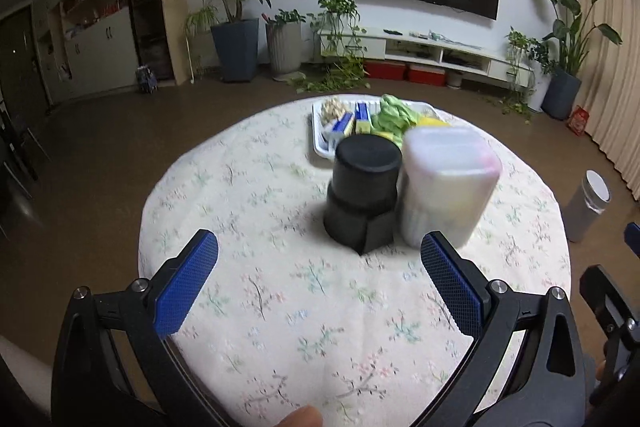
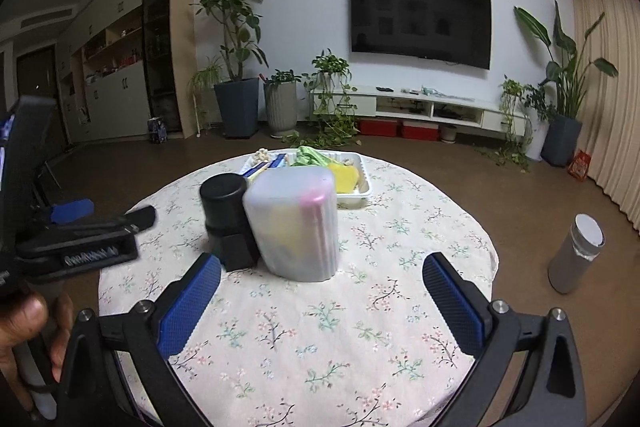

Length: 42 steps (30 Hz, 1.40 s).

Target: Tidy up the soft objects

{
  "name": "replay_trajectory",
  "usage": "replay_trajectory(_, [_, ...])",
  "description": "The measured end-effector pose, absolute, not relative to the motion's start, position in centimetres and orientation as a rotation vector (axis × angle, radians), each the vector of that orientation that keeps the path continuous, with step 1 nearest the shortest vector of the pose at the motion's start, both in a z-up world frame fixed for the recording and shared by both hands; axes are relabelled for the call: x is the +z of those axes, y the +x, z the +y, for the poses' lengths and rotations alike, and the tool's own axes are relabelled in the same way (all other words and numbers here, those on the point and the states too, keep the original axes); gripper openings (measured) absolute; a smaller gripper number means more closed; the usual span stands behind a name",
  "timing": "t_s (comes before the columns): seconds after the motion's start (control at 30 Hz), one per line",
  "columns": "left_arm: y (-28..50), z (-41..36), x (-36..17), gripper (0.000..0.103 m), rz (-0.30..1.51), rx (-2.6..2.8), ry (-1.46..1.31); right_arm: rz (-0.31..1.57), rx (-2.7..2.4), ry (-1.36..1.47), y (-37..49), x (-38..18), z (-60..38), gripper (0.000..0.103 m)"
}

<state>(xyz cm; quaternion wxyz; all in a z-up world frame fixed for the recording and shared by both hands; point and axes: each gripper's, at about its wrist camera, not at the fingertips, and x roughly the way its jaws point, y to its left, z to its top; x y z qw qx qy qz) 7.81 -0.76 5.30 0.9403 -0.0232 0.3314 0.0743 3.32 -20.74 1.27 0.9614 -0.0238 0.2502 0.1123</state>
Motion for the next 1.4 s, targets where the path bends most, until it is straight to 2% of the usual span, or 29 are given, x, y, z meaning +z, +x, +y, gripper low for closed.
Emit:
replay_trajectory(0.4, [5.9, -1.2, 4.6, 0.103, 0.660, 0.136, -0.059, 0.544, 0.174, -0.029, 4.3, -0.2, -20.6, 0.103])
replay_trajectory(0.8, [8.1, -1.5, 2.0, 0.103, 0.673, 0.157, -0.026, 0.587, 0.121, 0.014, 8.2, -3.7, -20.8, 0.103])
replay_trajectory(1.4, [8.4, -0.6, 1.1, 0.103, 0.683, 0.173, -0.040, 0.605, 0.121, -0.018, 8.5, -4.4, -19.4, 0.103])
